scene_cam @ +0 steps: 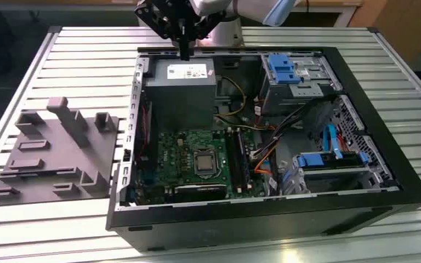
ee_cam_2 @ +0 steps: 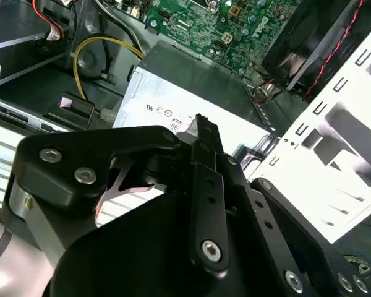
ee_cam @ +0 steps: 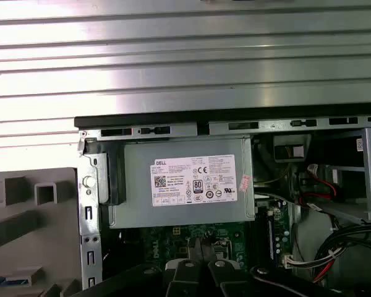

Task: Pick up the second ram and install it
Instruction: 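Reach for the second ram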

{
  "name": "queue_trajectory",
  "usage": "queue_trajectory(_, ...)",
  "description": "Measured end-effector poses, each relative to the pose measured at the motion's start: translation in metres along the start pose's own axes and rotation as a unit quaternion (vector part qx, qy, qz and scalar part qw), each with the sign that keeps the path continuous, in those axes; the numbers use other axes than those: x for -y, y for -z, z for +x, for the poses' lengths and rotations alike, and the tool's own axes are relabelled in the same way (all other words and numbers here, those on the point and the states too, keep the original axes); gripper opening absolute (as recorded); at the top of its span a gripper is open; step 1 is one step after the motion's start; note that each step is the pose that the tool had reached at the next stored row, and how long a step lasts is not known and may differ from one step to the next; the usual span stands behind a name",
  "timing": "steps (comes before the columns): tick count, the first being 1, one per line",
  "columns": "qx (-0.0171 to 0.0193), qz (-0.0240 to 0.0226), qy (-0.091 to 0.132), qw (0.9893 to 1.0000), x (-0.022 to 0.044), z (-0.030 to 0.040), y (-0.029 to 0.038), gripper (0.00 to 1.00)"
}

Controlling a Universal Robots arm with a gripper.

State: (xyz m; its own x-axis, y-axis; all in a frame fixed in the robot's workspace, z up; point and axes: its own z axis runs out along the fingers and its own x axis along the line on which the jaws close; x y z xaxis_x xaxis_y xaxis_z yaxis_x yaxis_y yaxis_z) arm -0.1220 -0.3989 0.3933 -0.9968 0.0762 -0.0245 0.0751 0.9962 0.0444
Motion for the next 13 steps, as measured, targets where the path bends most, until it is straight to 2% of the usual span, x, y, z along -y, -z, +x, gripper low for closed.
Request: queue_trajectory(13,0.0,0.0,0.0,1.0,0.0003,0.0035,0.0001,0.11)
